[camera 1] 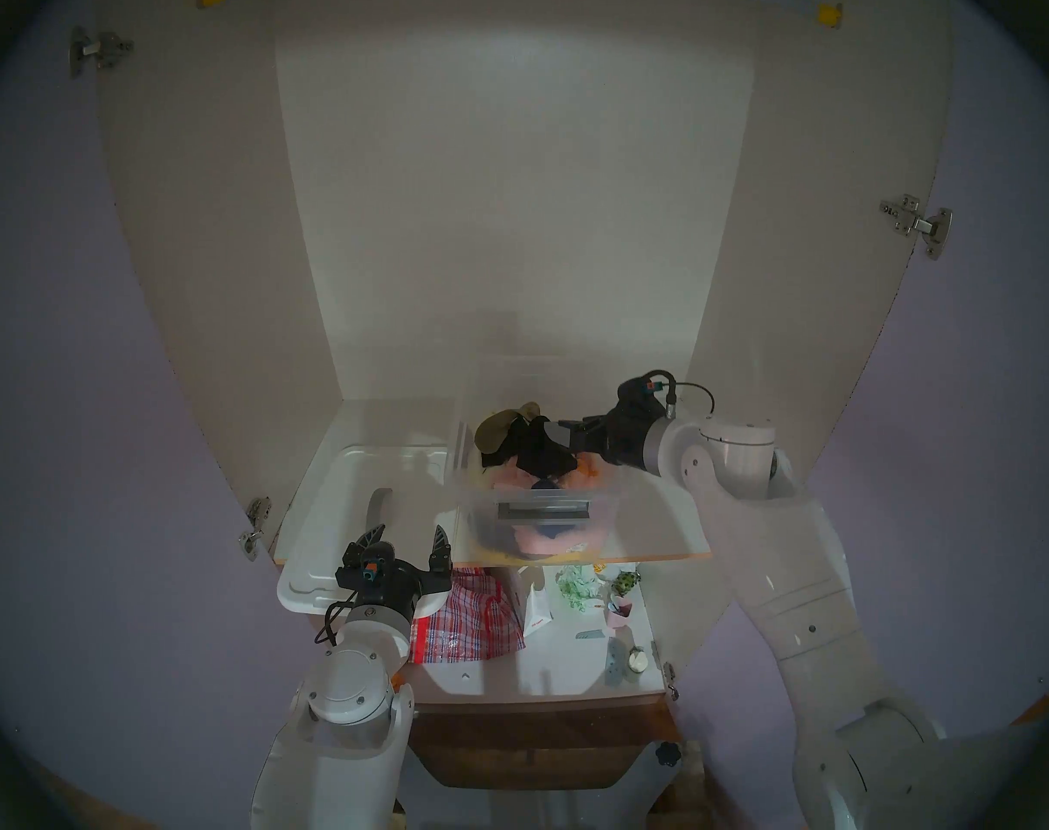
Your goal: Take clothing out of the storage bin and put the lid back on the bin
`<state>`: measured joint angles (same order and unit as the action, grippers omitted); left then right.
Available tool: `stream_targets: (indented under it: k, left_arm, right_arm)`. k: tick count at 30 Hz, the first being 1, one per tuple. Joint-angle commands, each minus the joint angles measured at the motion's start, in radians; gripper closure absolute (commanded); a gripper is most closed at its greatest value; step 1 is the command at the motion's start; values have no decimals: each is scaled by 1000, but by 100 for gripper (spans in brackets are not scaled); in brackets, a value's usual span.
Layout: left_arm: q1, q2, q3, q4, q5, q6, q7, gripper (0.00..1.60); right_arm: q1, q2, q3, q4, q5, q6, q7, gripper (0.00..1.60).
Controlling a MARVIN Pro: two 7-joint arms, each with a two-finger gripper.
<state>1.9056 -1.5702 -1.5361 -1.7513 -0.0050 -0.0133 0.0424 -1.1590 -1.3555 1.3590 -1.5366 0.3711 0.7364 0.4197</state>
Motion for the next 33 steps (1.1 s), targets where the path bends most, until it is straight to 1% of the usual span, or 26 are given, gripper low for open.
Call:
stream_targets:
  k: [1, 2, 3, 6, 7, 8, 9, 10, 11, 14, 16, 18, 19, 20, 22, 24, 26, 27, 28, 29, 31, 33]
  left_arm:
    - [-12, -1, 3, -23, 0, -7, -2, 0]
    - [-12, -1, 3, -22, 0, -7, -2, 0]
    - [-12, -1, 3, -22, 0, -7, -1, 0]
    - [-13, -1, 3, -22, 0, -8, -1, 0]
    - [-13, 0, 4, -22, 0, -8, -1, 0]
    - [-13, 0, 4, -23, 0, -8, -1, 0]
    - [-13, 0, 4, -25, 0, -9, -1, 0]
    - [-12, 0, 4, -26, 0, -9, -1, 0]
    - [-12, 0, 4, -27, 0, -9, -1, 0]
    - [-12, 0, 5, -28, 0, -9, -1, 0]
    - [-11, 0, 5, -29, 0, -9, -1, 0]
    - [-10, 1, 5, -31, 0, -9, -1, 0]
    - [-10, 1, 5, -31, 0, -9, -1, 0]
    - [-9, 1, 5, -32, 0, -9, -1, 0]
    - [-8, 1, 5, -34, -1, -9, -2, 0]
    - [-7, 2, 5, -36, -1, -9, -2, 0]
    - [-8, 2, 5, -35, -1, -9, -2, 0]
    - [-8, 1, 5, -34, -1, -8, -1, 0]
    - [-9, 1, 6, -33, 0, -8, -1, 0]
    - [-9, 1, 5, -33, 0, -8, -1, 0]
    - [-9, 1, 6, -32, 0, -8, 0, 0]
    - [-10, 1, 6, -31, 0, -8, 0, 0]
  right_arm:
    - [116, -3, -36, 32, -32, 52, 19, 0]
    - [149, -1, -51, 62, -37, 72, 23, 0]
    - [142, -4, -50, 68, -38, 76, 23, 0]
    - [210, 1, -94, 150, -52, 121, 38, 0]
    - [225, 1, -106, 177, -63, 132, 35, 0]
    - [251, 8, -134, 202, -88, 140, 28, 0]
    - [270, 8, -153, 225, -109, 138, 21, 0]
    - [271, -1, -149, 234, -118, 127, 18, 0]
    - [302, -2, -166, 268, -133, 134, 25, 0]
    - [336, -12, -189, 315, -179, 133, 37, 0]
    - [366, -20, -203, 353, -209, 133, 50, 0]
    - [423, -26, -230, 415, -235, 138, 72, 0]
    - [402, -30, -216, 400, -247, 130, 73, 0]
    - [441, -29, -240, 439, -253, 134, 90, 0]
    - [474, -31, -259, 479, -269, 130, 116, 0]
    - [526, -34, -299, 546, -283, 125, 149, 0]
    - [553, -50, -305, 604, -265, 135, 197, 0]
    - [572, -61, -327, 642, -277, 143, 203, 0]
    - [606, -75, -349, 700, -291, 139, 231, 0]
    - [610, -86, -355, 723, -293, 138, 238, 0]
    - [651, -115, -396, 814, -308, 132, 252, 0]
    - [684, -138, -424, 880, -312, 128, 260, 0]
